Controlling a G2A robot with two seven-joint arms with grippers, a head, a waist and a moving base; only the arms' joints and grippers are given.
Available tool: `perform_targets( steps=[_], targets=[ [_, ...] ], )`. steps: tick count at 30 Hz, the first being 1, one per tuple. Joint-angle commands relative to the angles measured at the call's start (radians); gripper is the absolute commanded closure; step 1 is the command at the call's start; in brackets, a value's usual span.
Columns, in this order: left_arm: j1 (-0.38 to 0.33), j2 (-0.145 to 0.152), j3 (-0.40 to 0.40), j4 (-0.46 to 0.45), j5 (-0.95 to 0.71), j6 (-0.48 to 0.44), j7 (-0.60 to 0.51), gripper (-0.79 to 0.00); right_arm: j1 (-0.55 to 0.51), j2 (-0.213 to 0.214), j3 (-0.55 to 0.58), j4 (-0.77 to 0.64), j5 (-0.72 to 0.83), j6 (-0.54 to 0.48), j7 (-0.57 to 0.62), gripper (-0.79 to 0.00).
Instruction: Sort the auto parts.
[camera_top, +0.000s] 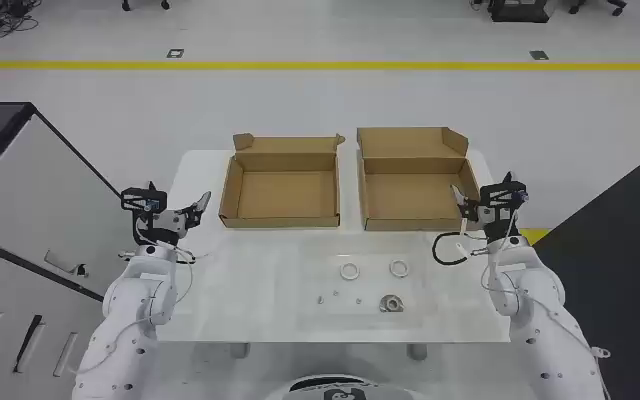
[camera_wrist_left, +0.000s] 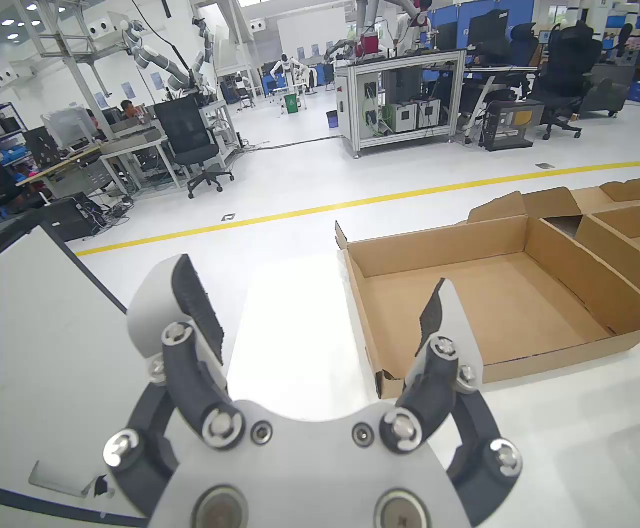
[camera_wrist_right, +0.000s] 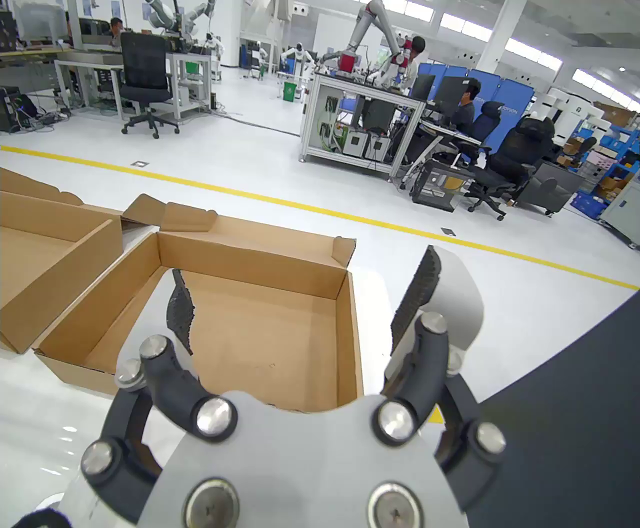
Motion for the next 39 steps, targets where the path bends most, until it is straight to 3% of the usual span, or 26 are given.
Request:
perform_targets(
  steps=[1, 12, 18, 21, 30, 39],
  targets=[
    [0.000, 0.000, 0.000, 0.000, 0.000, 0.000, 0.000, -0.785, -0.009, 0.003, 0.009, -0.047, -0.016, -0.051, 0.001, -0.785],
    [0.000, 0.000, 0.000, 0.000, 0.000, 0.000, 0.000, -0.785, -0.039, 0.040, 0.119, -0.316, -0.061, -0.497, 0.292, -0.785],
    [0.000, 0.000, 0.000, 0.000, 0.000, 0.000, 0.000, -0.785, -0.002, 0.060, 0.141, -0.408, 0.011, -0.728, 0.515, -0.785],
    [0.000, 0.000, 0.000, 0.000, 0.000, 0.000, 0.000, -0.785, 0.033, 0.068, 0.135, -0.416, 0.068, -0.789, 0.617, -0.785],
    [0.000, 0.000, 0.000, 0.000, 0.000, 0.000, 0.000, -0.785, 0.147, 0.092, 0.033, -0.414, 0.247, -0.893, 0.917, -0.785],
    [0.000, 0.000, 0.000, 0.000, 0.000, 0.000, 0.000, -0.785, 0.235, 0.155, -0.156, -0.395, 0.273, -0.781, 1.033, -0.785]
  ],
)
